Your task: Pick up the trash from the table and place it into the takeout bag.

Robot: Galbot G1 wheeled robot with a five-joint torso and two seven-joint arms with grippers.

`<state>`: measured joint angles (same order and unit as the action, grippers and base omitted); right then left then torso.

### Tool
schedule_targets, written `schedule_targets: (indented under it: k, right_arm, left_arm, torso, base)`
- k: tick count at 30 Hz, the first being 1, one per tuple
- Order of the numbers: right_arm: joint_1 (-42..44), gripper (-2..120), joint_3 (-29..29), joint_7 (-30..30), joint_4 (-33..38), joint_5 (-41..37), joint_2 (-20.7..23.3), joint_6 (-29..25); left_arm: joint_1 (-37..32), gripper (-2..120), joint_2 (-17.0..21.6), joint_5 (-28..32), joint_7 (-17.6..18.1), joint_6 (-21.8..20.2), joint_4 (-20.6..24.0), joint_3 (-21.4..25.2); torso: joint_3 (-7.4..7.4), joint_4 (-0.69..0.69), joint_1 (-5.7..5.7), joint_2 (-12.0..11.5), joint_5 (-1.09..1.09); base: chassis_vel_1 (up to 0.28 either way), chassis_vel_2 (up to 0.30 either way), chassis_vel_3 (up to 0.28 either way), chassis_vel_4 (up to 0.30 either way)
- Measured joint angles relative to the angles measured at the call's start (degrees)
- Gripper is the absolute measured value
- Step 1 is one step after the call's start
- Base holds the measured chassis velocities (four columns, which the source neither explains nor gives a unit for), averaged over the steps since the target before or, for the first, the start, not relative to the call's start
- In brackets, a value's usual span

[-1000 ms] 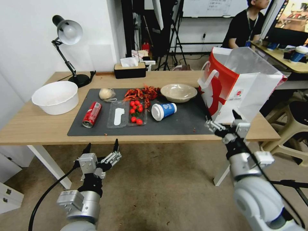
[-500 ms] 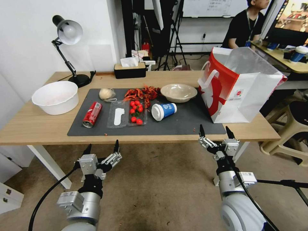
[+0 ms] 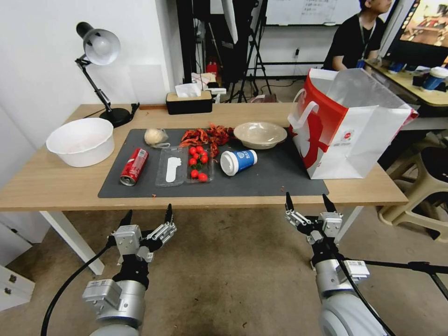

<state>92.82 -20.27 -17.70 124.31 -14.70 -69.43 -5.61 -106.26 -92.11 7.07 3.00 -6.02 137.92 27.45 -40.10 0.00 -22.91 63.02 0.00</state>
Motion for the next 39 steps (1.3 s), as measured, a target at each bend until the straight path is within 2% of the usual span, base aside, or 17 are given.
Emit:
schedule_targets:
  k: [15, 25, 29, 31, 33, 35, 36, 39]
  right_arm:
    - [-0.08, 100, -0.33, 4.15, -1.35, -0.97, -0.02, 1.25]
    - [-7.94, 100, -0.26, 12.64, -5.83, -3.5, 5.18, 1.94]
    - [-15.08, 100, -0.6, 20.68, -9.39, -8.97, 9.86, 2.04]
    - [-15.49, 100, -0.61, 21.13, -9.56, -9.24, 10.09, 2.08]
    - [-22.17, 100, -0.39, 29.02, -12.01, -13.1, 13.84, 3.47]
    - [-23.47, 100, -0.26, 30.5, -12.48, -13.78, 14.48, 3.86]
    - [-27.3, 100, 0.19, 34.63, -14.16, -15.12, 16.02, 4.95]
    - [-29.72, 100, 0.64, 36.92, -15.42, -15.58, 16.81, 5.42]
  left_arm:
    - [0.15, 100, -0.02, -0.62, -0.16, 0.11, -0.89, -0.54]
    - [-0.07, 100, -0.03, -0.74, -0.09, 0.56, -1.03, -0.47]
    - [-0.29, 100, -0.02, -0.69, -0.08, 0.71, -0.72, -0.15]
    - [-0.3, 100, -0.02, -0.69, -0.08, 0.71, -0.72, -0.14]
    - [-0.37, 100, -0.03, -0.66, -0.04, 0.76, -0.65, -0.03]
    - [-0.37, 100, -0.02, -0.65, -0.04, 0.76, -0.65, -0.02]
    - [-0.33, 100, -0.02, -0.65, 0.02, 0.79, -0.65, -0.01]
    - [-0.3, 100, -0.03, -0.65, 0.04, 0.81, -0.65, -0.01]
  torso:
    - [0.0, 0.0, 0.0, 0.0, 0.0]
    - [0.0, 0.0, 0.0, 0.0, 0.01]
    - [0.0, -0.01, 0.0, 0.0, 0.01]
    - [-0.01, 0.0, 0.0, 0.0, 0.01]
    - [-0.01, 0.0, 0.0, 0.0, 0.0]
    - [-0.01, 0.0, 0.0, 0.0, 0.01]
    - [-0.01, 0.0, 0.0, 0.0, 0.0]
    - [-0.01, 0.01, 0.0, 0.0, -0.01]
  base:
    - [0.0, 0.0, 0.0, 0.0]
    - [0.0, 0.0, 0.0, 0.0]
    - [0.0, 0.0, 0.0, 0.0]
    - [0.0, 0.0, 0.0, 0.0]
    - [0.0, 0.0, 0.0, 0.0]
    - [0.0, 0.0, 0.0, 0.0]
    - [0.0, 0.0, 0.0, 0.0]
    - [0.0, 0.0, 0.0, 0.0]
